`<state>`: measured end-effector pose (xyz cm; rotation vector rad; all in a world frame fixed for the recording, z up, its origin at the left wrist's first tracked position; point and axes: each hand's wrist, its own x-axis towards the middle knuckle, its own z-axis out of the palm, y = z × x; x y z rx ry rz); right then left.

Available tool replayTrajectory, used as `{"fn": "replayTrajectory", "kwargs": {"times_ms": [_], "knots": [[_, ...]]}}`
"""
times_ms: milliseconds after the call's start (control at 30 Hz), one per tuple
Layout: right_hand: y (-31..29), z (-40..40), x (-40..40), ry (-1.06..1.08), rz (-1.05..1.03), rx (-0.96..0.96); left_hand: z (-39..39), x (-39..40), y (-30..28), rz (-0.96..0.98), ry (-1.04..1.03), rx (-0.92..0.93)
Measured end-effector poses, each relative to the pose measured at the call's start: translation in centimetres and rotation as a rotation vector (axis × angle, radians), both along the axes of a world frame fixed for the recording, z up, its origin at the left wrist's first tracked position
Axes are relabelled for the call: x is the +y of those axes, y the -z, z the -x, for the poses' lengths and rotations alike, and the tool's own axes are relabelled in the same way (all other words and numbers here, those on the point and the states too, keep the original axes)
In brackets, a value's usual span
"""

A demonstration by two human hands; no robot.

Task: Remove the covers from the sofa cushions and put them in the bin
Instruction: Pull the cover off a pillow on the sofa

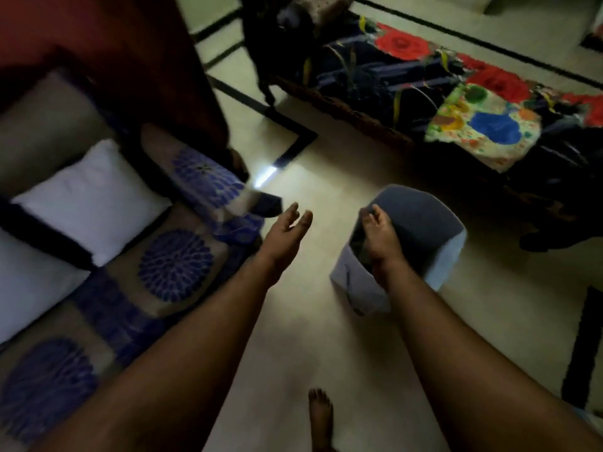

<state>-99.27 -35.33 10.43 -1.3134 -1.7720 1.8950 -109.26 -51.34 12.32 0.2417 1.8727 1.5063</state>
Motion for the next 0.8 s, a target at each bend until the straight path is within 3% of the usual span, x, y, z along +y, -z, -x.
{"fn": "replayTrajectory", "kwargs": {"times_ms": [167, 500, 800], "knots": [[-6.2, 5.9, -18.9, -0.293, 0.015, 0.146, 2.2, -20.4, -7.1, -0.042, -0.308, 0.105], [-13.0, 12.7, -61.3, -0.866, -0.013, 0.31, -2.2, -64.2, -12.7, 0.039, -0.874, 0.243], [-11.4, 19.3, -85.9, -1.272, -0.067, 0.229, -3.4, -87.8, -11.1, 0.088, -1.226, 0.225]]}}
